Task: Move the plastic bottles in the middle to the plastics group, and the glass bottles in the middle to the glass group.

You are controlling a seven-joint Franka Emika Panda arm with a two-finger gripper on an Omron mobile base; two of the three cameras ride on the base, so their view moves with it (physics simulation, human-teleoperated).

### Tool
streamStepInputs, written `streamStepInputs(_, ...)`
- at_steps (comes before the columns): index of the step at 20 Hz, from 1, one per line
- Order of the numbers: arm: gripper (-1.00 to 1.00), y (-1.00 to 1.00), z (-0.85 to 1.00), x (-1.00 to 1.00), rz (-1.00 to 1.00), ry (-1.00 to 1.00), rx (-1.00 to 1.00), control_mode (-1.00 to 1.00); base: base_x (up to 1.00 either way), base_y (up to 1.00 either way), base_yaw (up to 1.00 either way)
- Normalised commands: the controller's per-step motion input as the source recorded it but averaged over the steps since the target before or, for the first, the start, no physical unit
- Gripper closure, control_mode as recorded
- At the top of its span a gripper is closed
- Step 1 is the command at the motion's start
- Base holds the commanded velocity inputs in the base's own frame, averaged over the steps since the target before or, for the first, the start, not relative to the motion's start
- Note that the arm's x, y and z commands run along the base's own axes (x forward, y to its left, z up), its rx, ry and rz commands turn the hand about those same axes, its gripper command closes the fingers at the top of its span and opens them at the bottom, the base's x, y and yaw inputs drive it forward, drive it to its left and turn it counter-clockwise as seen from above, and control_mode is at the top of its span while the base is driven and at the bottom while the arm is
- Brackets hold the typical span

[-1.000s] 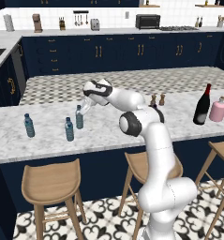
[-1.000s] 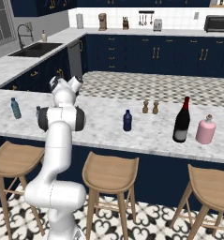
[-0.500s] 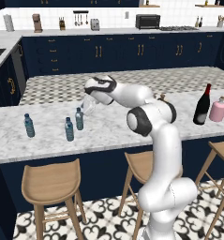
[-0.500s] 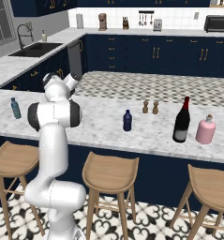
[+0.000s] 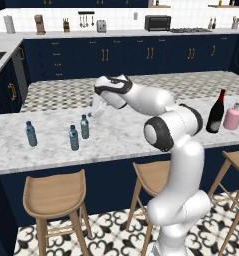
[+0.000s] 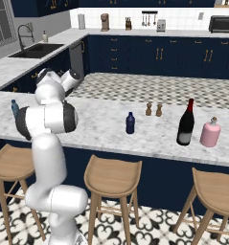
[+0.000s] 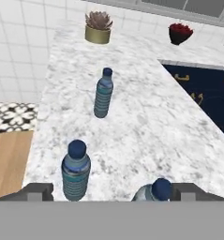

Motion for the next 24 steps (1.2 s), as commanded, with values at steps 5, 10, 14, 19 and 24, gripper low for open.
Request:
streamStepInputs(5, -1.0, -0.75, 0.67, 0.0, -0.14, 0.13, -0.01, -1.0, 0.0, 0.0, 0.0)
streamStepInputs(10, -1.0, -0.88, 0.01, -0.05, -0.28, 0.22, -0.19, -1.0, 0.0, 0.0, 0.0)
streamStepInputs(14, -1.0, -0.71, -0.39, -0.15, -0.49, 0.16, -0.32, -1.0, 0.0, 0.0, 0.0)
streamStepInputs(19, -1.0, -0.63, -0.09, 0.01, -0.63, 0.22, -0.31, -1.0, 0.0, 0.0, 0.0)
streamStepInputs(24, -1.0, -0.72, 0.17, 0.04, -0.66, 0.24, -0.15, -1.0, 0.0, 0.0, 0.0)
